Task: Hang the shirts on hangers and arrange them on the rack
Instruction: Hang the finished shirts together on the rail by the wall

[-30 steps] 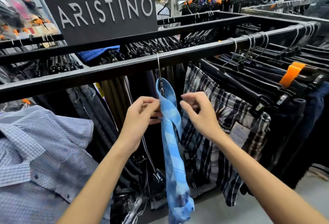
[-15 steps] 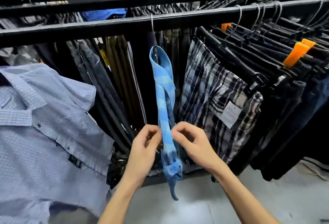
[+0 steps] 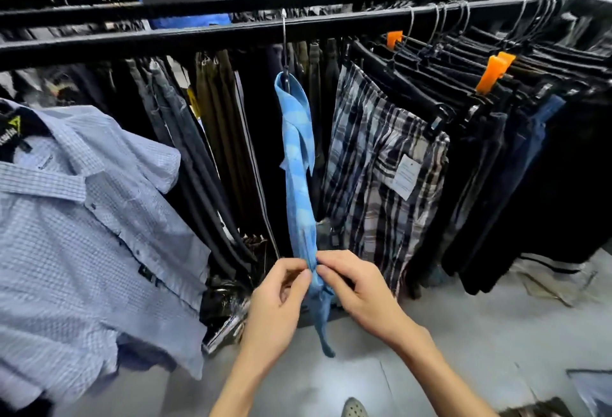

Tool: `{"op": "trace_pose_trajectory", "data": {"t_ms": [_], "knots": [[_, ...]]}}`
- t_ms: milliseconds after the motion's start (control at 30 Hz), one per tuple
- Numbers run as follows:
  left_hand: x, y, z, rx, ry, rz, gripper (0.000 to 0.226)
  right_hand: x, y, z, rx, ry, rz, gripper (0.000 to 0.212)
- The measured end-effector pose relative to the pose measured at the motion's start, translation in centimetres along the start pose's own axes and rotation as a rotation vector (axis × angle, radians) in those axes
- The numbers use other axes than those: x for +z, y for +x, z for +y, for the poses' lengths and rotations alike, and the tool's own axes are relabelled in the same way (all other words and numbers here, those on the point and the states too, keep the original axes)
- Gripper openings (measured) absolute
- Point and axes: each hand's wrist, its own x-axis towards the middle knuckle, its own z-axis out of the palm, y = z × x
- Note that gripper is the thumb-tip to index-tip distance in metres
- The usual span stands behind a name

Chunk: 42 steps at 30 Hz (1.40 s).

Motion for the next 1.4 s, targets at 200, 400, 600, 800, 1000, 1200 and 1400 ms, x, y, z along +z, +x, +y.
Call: {"op": "trace_pose_trajectory", "data": {"t_ms": [200,400,600,800,1000,1200,1400], "knots": [[-0.1,-4.9,-0.9,-0.013,0.009,-0.002,0.022,1.0,-3.7,-1.2,-0.018,-0.042,0.034,0.035],[-0.8,-7.3,-0.5,0.113,0.17,0.126,0.015,0.9,-6.4,-2.3,-0.058,0.008,0.056,0.021],[-2.0,-8.5,-2.2,0.283,0.374,0.289,0.034,1.9,-6.8,-3.0,-0.135,0.106,-0.002,0.013],[-2.8,-9.0,-2.5,0.426,0.432,0.311,0.033,2.0,-6.4,-3.7,-0.084,0.164,-0.104,0.008],[-2.5,-9.5,-2.2,0.435,0.368,0.184,0.035,1.4,-6.3,-3.9,-0.064,0.138,-0.123,0.027],[-1.5,-10.5,-2.7,0.429,0.384,0.436,0.04,1.7,-7.8,-3.7,-0.221,-0.017,-0.011,0.023],[-1.3,-11.2,-3.3,0.572,0.431,0.461,0.022,2.0,-8.5,-4.2,-0.224,-0.039,-0.08,0.04]]}}
